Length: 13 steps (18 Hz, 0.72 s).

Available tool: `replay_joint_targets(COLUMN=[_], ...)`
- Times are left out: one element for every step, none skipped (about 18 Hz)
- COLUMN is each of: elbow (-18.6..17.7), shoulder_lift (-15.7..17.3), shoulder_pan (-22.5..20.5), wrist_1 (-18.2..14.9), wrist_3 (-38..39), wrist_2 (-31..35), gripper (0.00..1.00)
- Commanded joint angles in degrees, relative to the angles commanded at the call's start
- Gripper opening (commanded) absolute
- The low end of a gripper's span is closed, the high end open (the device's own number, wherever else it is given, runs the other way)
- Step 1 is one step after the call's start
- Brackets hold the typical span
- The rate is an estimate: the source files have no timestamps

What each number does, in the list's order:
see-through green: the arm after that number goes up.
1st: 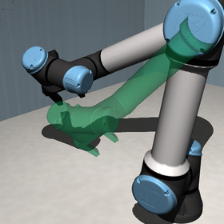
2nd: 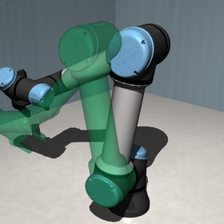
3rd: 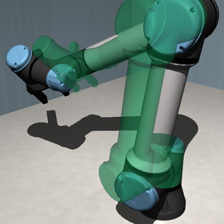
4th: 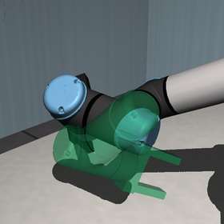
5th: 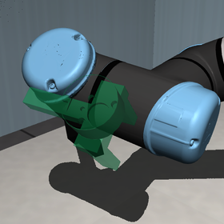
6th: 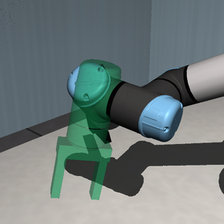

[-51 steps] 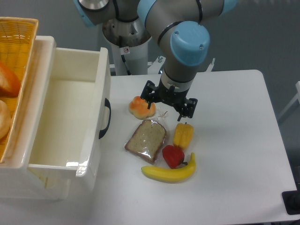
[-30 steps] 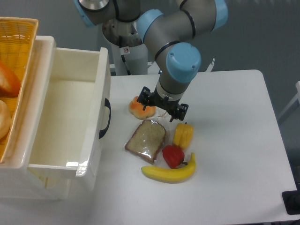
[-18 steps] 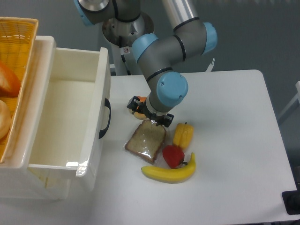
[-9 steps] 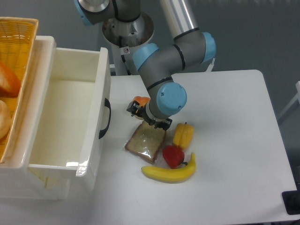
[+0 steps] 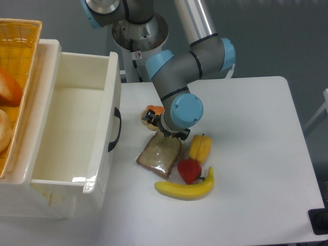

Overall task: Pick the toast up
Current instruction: 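Rotate the gripper and lower it over the bagged toast slice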

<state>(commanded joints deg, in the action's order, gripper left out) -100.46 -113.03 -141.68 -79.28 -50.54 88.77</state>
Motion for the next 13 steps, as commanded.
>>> replay_joint_targets(elbow=[-0.09,-0.09,0.43,1.13,2.19,3.07,4.03,4.48,4.57,4.66,4.66,4.66,4.66], shoulder_lift=[0.09,0.00,-0.09,-0.44,-0.96,-1.49,-2.02,-2.20,-2.29,-2.55,-2.64,-3.07,-3.77], shoulder_pan=[-0.09,-0.18,-0.26,-0.44,-0.44,-0.44,-0.44,-0.44,-0.44,-0.44,-0.44,-0.44,-0.44], wrist_1=[0.00,0.17,0.26,0.44,0.35,0.35,0.26,0.26,0.26,0.79,1.66,2.63,3.94], wrist_3=[0.00,0.09,0.09,0.17,0.17,0.17,0.35,0.44,0.35,0.35,0.44,0.44,0.44], wrist_2=[0.18,-0.08,-0.17,-0.26,-0.26,-0.35,-0.44,-0.52,-0.53,-0.70,-0.79,-1.05,-1.49], gripper=[1.00,1.00,1.00,1.00,1.00,1.00,1.00,1.00,1.00,1.00,1.00,1.00,1.00])
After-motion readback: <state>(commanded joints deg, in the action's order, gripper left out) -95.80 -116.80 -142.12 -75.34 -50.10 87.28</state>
